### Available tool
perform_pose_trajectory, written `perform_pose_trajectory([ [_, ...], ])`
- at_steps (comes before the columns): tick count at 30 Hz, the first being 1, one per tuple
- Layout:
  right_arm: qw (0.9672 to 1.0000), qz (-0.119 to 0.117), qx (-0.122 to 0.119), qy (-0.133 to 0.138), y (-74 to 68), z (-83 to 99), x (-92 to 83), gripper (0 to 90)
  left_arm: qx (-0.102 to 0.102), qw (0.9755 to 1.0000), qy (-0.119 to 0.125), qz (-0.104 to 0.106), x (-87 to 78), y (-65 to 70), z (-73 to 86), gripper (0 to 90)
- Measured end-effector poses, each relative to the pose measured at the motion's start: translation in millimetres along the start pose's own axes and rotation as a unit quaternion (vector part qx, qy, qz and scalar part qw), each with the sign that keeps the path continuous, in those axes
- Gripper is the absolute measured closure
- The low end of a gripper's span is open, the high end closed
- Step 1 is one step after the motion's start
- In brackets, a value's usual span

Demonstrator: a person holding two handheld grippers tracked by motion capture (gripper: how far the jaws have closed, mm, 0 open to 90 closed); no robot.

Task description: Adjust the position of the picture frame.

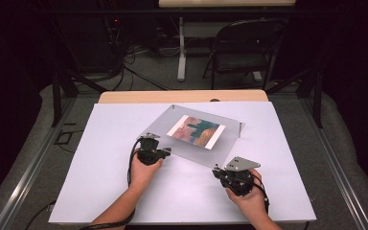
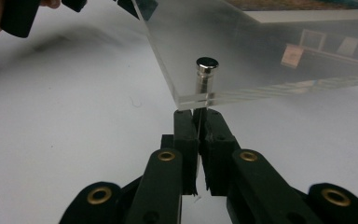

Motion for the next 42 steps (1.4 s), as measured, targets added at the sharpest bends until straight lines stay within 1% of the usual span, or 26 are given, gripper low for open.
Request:
perform_pose_trajectory([
  [2,1.0,-0.001,0.006,0.001,-2.2,-1.2,0.3,85.7,-0.006,1.0,0.004,0.004,0.8,-1.6,-3.6,90.0],
  [5,0.9999,-0.003,0.013,0.002,-5.3,-3.2,1.8,85.7,-0.009,0.9999,0.007,0.003,0.7,-5.2,-6.3,90.0],
  [7,0.9998,-0.006,0.016,0.004,-10.1,-5.9,5.1,85.7,-0.017,0.9998,0.01,0.001,0.0,-10.5,-8.1,90.0],
  [9,0.9998,-0.017,0.012,0.003,-20.7,-9.8,12.2,85.7,-0.028,0.9995,0.013,-0.006,-2.5,-20.5,-7.8,90.0],
  [13,0.9989,-0.048,0.0,-0.002,-39.7,-14.6,23.9,85.7,-0.035,0.9992,0.011,-0.016,-8.3,-31.3,-2.0,90.0],
  [14,0.9985,-0.054,-0.005,-0.003,-44.6,-15.5,27.1,85.7,-0.035,0.9992,0.011,-0.016,-8.3,-31.3,-2.0,90.0],
  [18,0.9966,-0.08,-0.018,-0.008,-62.6,-19.2,41.0,85.7,-0.046,0.9984,0.021,-0.027,-25.0,-42.1,7.0,90.0],
  [19,0.9962,-0.085,-0.021,-0.009,-66.1,-19.9,44.6,85.7,-0.046,0.9984,0.021,-0.027,-25.0,-42.1,7.0,90.0],
  [20,0.9957,-0.088,-0.025,-0.01,-69.4,-20.5,48.4,85.7,-0.053,0.9977,0.028,-0.03,-34.5,-46.3,11.1,90.0],
  [21,0.9957,-0.088,-0.025,-0.01,-69.4,-20.5,48.4,85.7,-0.053,0.9977,0.028,-0.03,-34.5,-46.3,11.1,90.0],
  [22,0.9948,-0.095,-0.033,-0.014,-74.9,-20.2,56.5,85.6,-0.06,0.9971,0.035,-0.031,-43.7,-48.5,16.7,89.7],
  [23,0.9948,-0.095,-0.033,-0.014,-74.9,-20.2,56.5,85.6,-0.06,0.9971,0.035,-0.031,-43.7,-48.5,16.7,88.9],
  [24,0.9938,-0.1,-0.044,-0.022,-79.9,-17.7,64.1,85.6,-0.063,0.9967,0.04,-0.029,-51.7,-48.0,22.2,87.7],
  [25,0.9933,-0.101,-0.048,-0.028,-82.1,-15.7,67.5,85.5,-0.063,0.9967,0.04,-0.029,-51.7,-48.0,22.2,86.9],
  [28,0.9928,-0.101,-0.056,-0.032,-85.3,-13.8,72.5,85.5,-0.062,0.9967,0.046,-0.026,-61.5,-43.0,29.4,85.2],
  [29,0.9924,-0.107,-0.052,-0.034,-86.2,-15.5,73.9,85.0,-0.055,0.9971,0.048,-0.024,-65.8,-36.8,34.1,82.3],
  [31,0.992,-0.111,-0.05,-0.036,-85.9,-15.2,74.2,84.5,-0.052,0.9972,0.049,-0.02,-66.9,-32.8,36.8,80.3],
  [32,0.991,-0.125,-0.034,-0.036,-84.8,-14.7,73.5,82.4,-0.041,0.998,0.045,-0.017,-68.3,-24.6,44.1,76.1],
  [34,0.9898,-0.135,-0.027,-0.037,-83.1,-13.9,69.9,74.8,-0.026,0.9988,0.04,-0.013,-68.9,-15.7,51.6,70.1],
  [35,0.9898,-0.135,-0.027,-0.037,-83.1,-13.9,69.9,74.8,-0.026,0.9988,0.04,-0.013,-68.9,-15.7,51.6,66.8],
  [36,0.9891,-0.138,-0.034,-0.039,-81.3,-11.9,64.8,64.1,-0.021,0.9989,0.04,-0.01,-68.9,-11.3,54.8,63.0],
  [37,0.9891,-0.139,-0.035,-0.034,-80.3,-11.0,61.5,61.3,-0.011,0.9993,0.036,-0.007,-69.0,-3.3,60.9,60.5],
  [39,0.9889,-0.14,-0.035,-0.036,-77.7,-6.8,53.5,58.4,0.0,0.9994,0.033,-0.007,-69.5,2.8,65.6,56.9],
  [40,0.9894,-0.136,-0.037,-0.033,-75.9,-5.3,49.7,56.7,0.0,0.9994,0.033,-0.007,-69.5,2.8,65.6,55.1],
  [41,0.9894,-0.135,-0.042,-0.032,-74.2,-3.5,45.7,55.9,0.004,0.9995,0.031,-0.004,-69.7,9.1,69.7,53.7],
  [42,0.9898,-0.131,-0.047,-0.03,-72.2,-2.4,41.7,55.1,0.004,0.9995,0.031,-0.004,-69.7,9.1,69.7,52.7],
])
Point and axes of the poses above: each handheld gripper's, and its own axes: x roughly forward along the jaws, z roughly out of its underside, y roughly to its right, the point moved 10 cm from there along x, roughly forward along the jaws, and after that the axes turned 3 degrees about -x, right-handed, at the moved point
